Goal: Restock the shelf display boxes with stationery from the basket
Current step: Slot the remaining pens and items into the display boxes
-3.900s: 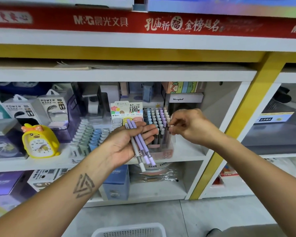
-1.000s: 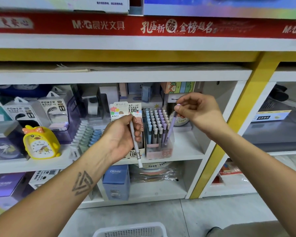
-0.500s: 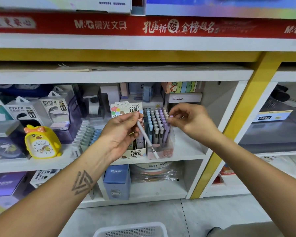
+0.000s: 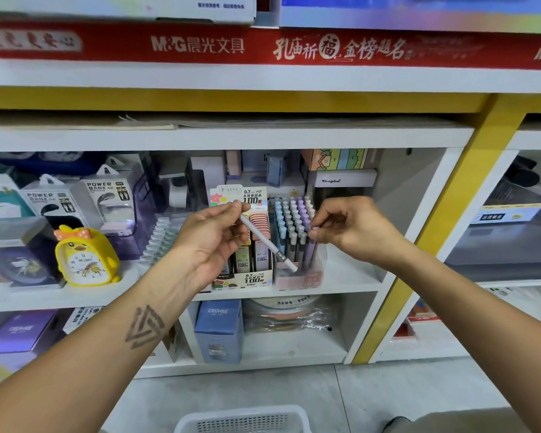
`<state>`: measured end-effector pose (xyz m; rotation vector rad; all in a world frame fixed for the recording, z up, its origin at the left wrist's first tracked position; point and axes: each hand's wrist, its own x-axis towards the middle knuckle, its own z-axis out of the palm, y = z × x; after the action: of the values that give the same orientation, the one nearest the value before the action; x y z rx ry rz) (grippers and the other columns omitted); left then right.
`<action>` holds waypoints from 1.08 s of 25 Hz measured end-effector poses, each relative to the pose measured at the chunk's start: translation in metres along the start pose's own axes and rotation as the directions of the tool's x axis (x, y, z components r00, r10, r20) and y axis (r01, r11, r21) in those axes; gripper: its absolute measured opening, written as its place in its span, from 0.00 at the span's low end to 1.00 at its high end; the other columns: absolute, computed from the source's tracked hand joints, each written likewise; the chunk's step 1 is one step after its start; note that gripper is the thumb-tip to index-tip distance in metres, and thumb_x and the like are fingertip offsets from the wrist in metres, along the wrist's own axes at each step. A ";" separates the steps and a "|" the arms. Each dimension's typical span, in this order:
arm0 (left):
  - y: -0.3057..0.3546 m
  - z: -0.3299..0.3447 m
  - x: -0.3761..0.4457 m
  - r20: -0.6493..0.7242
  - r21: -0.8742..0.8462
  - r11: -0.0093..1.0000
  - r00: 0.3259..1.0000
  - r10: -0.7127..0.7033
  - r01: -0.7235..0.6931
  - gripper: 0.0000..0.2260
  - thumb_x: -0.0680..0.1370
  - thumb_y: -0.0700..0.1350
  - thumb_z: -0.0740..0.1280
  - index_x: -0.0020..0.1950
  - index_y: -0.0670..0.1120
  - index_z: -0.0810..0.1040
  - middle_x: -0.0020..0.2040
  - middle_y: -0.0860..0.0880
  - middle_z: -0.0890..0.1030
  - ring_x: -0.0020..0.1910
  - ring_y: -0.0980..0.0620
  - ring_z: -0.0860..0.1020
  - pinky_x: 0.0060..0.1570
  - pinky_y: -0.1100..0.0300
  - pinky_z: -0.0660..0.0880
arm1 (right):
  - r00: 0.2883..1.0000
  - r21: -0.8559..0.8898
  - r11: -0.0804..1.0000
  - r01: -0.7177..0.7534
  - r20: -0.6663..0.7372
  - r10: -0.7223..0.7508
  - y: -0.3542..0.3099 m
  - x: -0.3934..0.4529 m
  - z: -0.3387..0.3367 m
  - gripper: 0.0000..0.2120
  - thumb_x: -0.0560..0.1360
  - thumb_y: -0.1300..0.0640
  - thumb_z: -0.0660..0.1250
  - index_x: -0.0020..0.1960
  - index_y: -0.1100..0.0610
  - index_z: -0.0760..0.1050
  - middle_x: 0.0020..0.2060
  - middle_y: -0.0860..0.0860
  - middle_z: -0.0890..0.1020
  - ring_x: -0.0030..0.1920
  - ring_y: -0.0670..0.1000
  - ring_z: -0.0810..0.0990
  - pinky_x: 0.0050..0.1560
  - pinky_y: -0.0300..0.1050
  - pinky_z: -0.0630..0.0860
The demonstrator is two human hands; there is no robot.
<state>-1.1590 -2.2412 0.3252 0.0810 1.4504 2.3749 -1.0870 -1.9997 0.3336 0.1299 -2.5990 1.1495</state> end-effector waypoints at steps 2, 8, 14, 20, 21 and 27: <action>0.001 -0.002 0.001 -0.009 -0.021 1.000 1.000 0.000 0.000 0.06 0.77 0.38 0.69 0.45 0.38 0.84 0.38 0.44 0.81 0.33 0.52 0.76 0.33 0.61 0.78 | 1.000 0.007 1.000 -0.006 -0.007 0.006 0.000 0.000 -0.001 0.07 0.71 0.63 0.78 0.40 0.54 0.82 0.36 0.51 0.85 0.39 0.53 0.85 0.47 0.52 0.84; 0.002 -0.008 0.003 0.001 -0.052 0.999 1.000 -0.012 0.012 0.08 0.77 0.37 0.69 0.40 0.40 0.87 0.42 0.43 0.84 0.34 0.51 0.79 0.37 0.60 0.80 | 0.999 -0.099 0.995 0.005 0.044 -0.001 0.001 -0.004 0.003 0.03 0.73 0.61 0.76 0.43 0.56 0.83 0.38 0.49 0.84 0.40 0.47 0.83 0.45 0.45 0.81; 0.001 -0.008 0.002 0.017 -0.161 0.986 0.999 -0.041 0.044 0.07 0.75 0.32 0.68 0.52 0.32 0.82 0.44 0.38 0.85 0.42 0.45 0.84 0.42 0.58 0.82 | 0.998 -0.009 0.999 -0.054 0.012 0.054 -0.015 -0.003 0.003 0.08 0.80 0.54 0.68 0.52 0.56 0.84 0.40 0.54 0.84 0.39 0.48 0.81 0.42 0.42 0.76; -0.010 0.005 -0.003 0.021 -0.065 0.997 0.999 -0.033 0.034 0.07 0.73 0.27 0.68 0.50 0.32 0.81 0.47 0.35 0.85 0.44 0.42 0.85 0.43 0.56 0.83 | 0.966 0.628 0.763 -0.151 -0.070 0.249 -0.021 0.000 -0.005 0.09 0.76 0.71 0.68 0.56 0.69 0.78 0.41 0.62 0.85 0.40 0.55 0.85 0.44 0.41 0.83; -0.014 0.008 -0.005 0.034 0.050 0.999 0.999 -0.020 0.018 0.08 0.72 0.27 0.69 0.50 0.33 0.82 0.48 0.35 0.85 0.45 0.41 0.85 0.44 0.55 0.83 | 0.962 0.692 0.709 -0.139 -0.077 0.264 -0.022 0.000 -0.007 0.10 0.76 0.71 0.67 0.58 0.69 0.78 0.43 0.63 0.85 0.41 0.55 0.85 0.46 0.40 0.83; -0.034 0.015 -0.006 0.220 0.815 0.509 0.960 0.171 -0.278 0.09 0.74 0.33 0.72 0.50 0.44 0.85 0.46 0.47 0.86 0.46 0.53 0.83 0.50 0.64 0.79 | 0.966 0.443 0.897 0.008 -0.236 0.109 -0.025 -0.002 -0.014 0.10 0.77 0.70 0.69 0.57 0.66 0.76 0.40 0.64 0.84 0.38 0.55 0.85 0.43 0.42 0.82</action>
<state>-1.1406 -2.2163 0.3041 0.6744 2.5185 1.5256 -1.0770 -2.0062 0.3596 0.0055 -2.0933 1.6421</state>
